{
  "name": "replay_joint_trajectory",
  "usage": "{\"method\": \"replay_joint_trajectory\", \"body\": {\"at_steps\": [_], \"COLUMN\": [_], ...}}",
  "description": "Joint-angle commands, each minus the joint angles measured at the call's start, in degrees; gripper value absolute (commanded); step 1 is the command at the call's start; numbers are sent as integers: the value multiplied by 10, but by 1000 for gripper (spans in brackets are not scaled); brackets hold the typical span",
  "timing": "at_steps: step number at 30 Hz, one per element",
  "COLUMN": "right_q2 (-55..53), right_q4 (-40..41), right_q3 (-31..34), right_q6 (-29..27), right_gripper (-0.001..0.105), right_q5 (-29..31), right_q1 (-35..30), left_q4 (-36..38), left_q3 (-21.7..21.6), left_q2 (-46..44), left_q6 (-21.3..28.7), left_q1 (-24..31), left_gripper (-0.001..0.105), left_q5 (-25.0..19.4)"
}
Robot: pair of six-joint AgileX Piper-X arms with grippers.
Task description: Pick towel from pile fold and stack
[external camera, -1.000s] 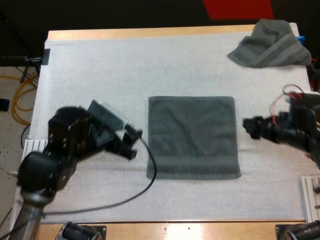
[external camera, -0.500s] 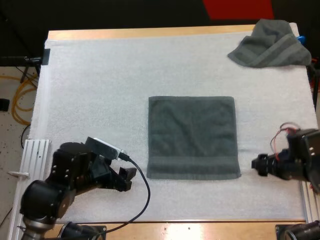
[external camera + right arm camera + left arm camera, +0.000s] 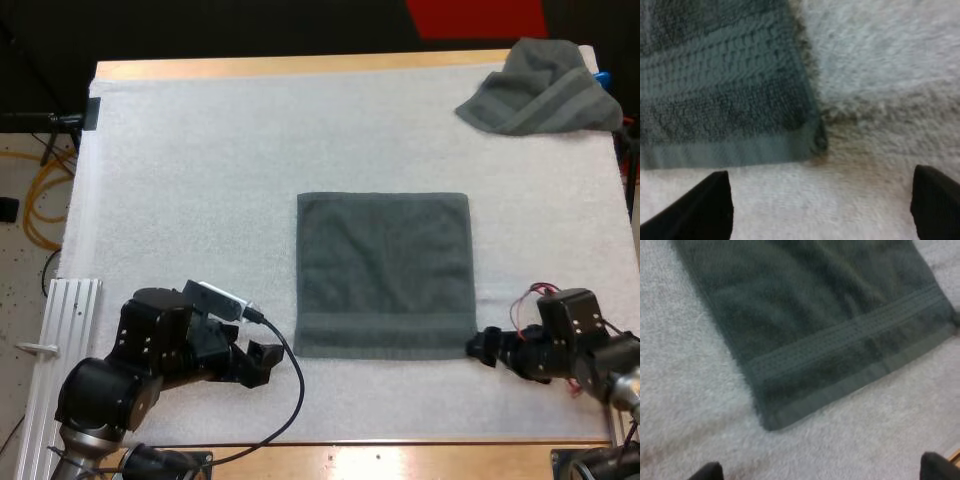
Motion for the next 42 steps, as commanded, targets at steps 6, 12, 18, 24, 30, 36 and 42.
{"method": "replay_joint_trajectory", "body": {"at_steps": [6,12,18,24,30,36,42], "right_q2": [99,164,171,171,171,171,171], "right_q4": [-96,-142,-137,-137,-137,-137,-137], "right_q3": [1,0,0,0,0,0,0], "right_q6": [10,28,28,20,19,19,7], "right_gripper": [71,71,46,0,0,0,0], "right_q5": [-74,-125,-125,-110,-75,-75,-75], "right_q1": [0,0,0,0,0,0,0], "left_q4": [-12,-12,-18,-28,-67,-132,-147], "left_q3": [-1,-1,-1,-1,-1,-1,-1], "left_q2": [-1,-1,2,22,74,159,262], "left_q6": [-4,-7,-7,-7,-4,-28,-28], "left_q1": [1,1,1,1,1,-3,-2], "left_gripper": [73,73,73,73,73,73,73], "left_q5": [15,15,15,15,35,71,71]}}
